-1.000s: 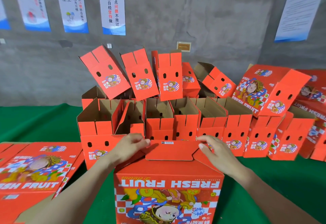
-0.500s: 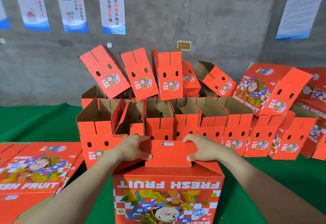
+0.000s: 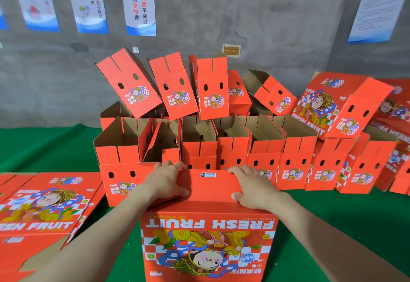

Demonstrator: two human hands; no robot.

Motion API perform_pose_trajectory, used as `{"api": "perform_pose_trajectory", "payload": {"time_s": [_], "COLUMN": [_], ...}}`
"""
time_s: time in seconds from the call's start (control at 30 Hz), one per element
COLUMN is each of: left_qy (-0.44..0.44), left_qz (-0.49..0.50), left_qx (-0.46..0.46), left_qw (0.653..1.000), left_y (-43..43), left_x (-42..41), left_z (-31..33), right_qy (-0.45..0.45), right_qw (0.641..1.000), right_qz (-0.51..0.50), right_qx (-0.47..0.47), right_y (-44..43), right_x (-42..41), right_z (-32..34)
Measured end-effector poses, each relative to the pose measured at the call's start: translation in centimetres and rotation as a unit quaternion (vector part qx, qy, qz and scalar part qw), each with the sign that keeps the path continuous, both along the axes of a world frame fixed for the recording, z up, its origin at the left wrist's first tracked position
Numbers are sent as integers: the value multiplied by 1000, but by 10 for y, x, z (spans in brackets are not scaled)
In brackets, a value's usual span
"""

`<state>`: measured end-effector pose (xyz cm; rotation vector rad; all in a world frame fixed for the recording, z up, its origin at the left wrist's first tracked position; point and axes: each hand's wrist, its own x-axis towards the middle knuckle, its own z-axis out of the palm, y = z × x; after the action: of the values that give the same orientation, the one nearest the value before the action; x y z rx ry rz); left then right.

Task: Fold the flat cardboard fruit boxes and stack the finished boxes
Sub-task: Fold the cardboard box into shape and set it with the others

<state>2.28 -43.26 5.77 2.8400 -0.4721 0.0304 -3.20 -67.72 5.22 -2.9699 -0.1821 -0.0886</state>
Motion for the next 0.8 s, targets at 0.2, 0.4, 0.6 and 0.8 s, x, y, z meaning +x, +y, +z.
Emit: {"api": "perform_pose_trajectory", "payload": {"time_s": [0.2, 0.4, 0.6, 0.8], "left_qy": [33, 190, 302, 273], "left_qz": [9, 108, 177, 167], "left_qx": [-258, -582, -522, -447], "left_qw": [966, 783, 778, 835], "left_y": [14, 51, 77, 63], "left_x": [-4, -11, -33, -47], "left_z": [5, -19, -63, -51], "right_qy": [-2, -62, 85, 275], "right_qw": [993, 885, 809, 825], "right_qz": [12, -56, -260, -192], "right_qx": [116, 458, 521, 455], "right_y": [-10, -26, -59, -48], "right_x": [-1, -2, -31, -61], "right_z": [-1, 1, -52, -75]}}
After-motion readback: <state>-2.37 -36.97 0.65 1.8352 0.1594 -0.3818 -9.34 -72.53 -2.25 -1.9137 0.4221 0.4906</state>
